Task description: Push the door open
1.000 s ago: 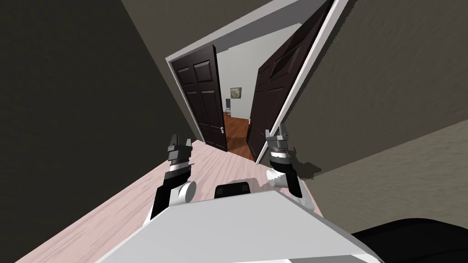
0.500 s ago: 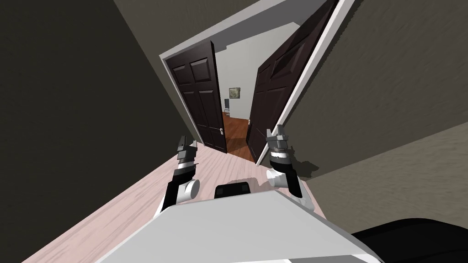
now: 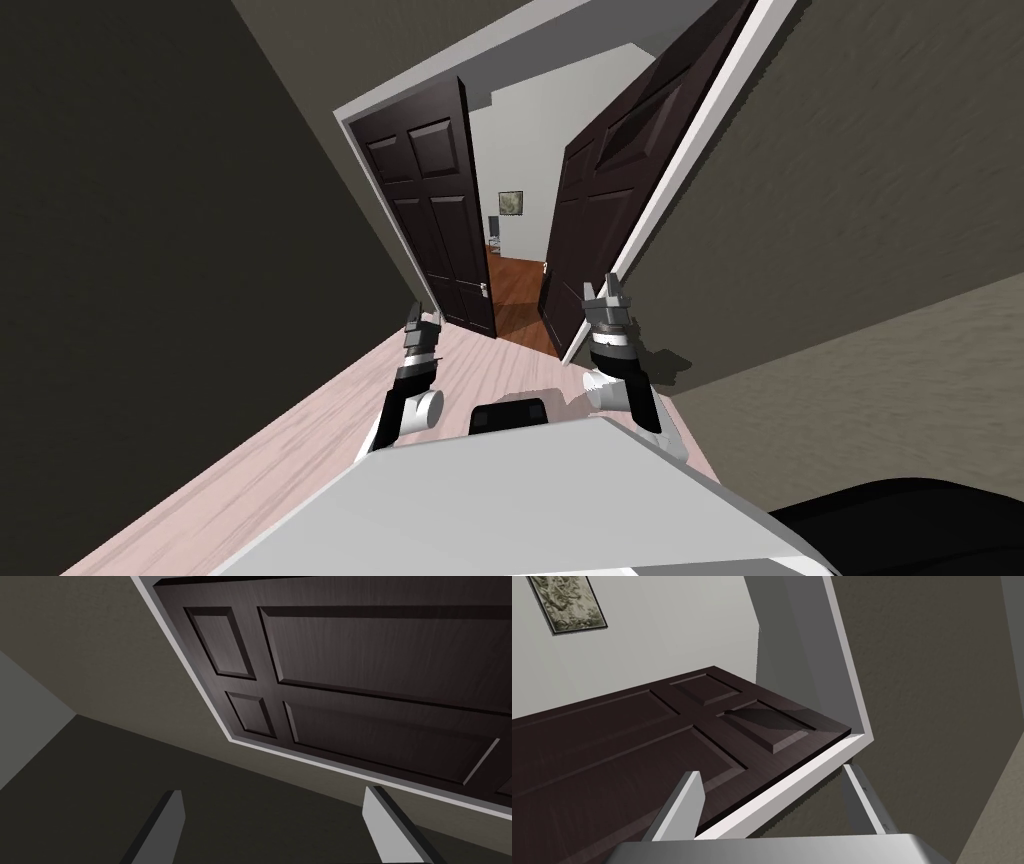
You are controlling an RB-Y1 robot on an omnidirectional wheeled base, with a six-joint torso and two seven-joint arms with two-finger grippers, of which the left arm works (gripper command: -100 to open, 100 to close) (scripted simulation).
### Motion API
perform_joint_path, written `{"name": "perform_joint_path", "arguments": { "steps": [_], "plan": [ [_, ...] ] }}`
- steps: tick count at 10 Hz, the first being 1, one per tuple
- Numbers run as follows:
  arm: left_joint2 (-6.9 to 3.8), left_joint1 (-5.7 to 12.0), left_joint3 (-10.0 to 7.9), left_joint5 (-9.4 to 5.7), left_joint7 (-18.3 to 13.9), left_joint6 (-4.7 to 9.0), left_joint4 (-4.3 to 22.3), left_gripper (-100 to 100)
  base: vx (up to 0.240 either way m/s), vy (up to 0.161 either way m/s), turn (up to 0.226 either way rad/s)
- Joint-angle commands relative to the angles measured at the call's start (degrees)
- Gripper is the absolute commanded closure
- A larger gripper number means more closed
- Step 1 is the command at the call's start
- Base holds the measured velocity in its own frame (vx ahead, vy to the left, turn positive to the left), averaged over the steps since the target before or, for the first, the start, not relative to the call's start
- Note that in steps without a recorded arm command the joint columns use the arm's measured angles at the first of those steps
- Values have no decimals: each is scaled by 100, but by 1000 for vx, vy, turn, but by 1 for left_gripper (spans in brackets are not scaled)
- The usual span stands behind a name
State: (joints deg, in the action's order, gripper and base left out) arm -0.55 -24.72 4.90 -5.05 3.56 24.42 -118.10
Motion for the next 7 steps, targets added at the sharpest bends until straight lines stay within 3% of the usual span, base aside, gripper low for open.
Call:
{"name": "perform_joint_path", "arguments": {
  "steps": [1,2,6,7],
  "plan": [
    [-42,167,12,-9,-5,78,286,-100,91,44,-59],
    [-42,167,12,-9,-5,78,352,-100,68,38,-24],
    [-139,513,84,-26,-27,290,1116,-100,77,58,-59],
    [-139,513,84,-26,-27,290,1176,-100,62,52,-26]
  ]
}}
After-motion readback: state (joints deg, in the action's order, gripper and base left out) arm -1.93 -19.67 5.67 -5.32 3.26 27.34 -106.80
